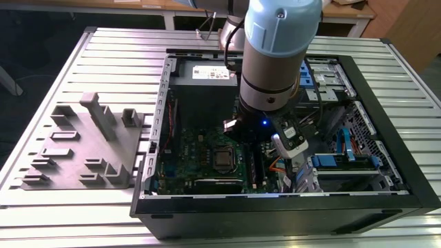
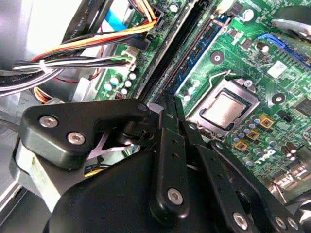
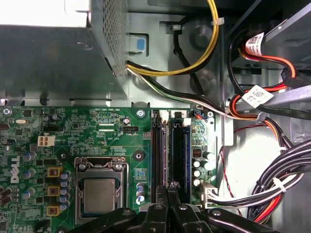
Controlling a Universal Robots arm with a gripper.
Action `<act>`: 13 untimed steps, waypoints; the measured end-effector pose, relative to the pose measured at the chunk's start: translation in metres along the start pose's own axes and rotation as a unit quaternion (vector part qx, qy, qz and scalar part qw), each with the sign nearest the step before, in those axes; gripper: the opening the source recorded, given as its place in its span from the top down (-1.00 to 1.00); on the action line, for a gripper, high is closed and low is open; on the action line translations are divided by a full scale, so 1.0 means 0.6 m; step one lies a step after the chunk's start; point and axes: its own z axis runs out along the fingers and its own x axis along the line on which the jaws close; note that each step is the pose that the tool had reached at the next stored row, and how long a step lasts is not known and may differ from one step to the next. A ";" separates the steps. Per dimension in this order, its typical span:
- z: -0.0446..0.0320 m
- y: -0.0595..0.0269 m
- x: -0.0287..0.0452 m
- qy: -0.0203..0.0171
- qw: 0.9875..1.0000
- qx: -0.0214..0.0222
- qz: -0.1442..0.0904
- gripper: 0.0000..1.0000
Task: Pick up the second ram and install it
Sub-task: 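Insert the second ram into the second slot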
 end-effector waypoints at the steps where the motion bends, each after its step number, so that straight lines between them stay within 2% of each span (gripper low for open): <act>1: 0.000 0.000 0.000 0.000 1.000 0.000 0.000 0.84; 13: 0.008 -0.001 0.001 0.000 1.000 0.000 0.000 0.84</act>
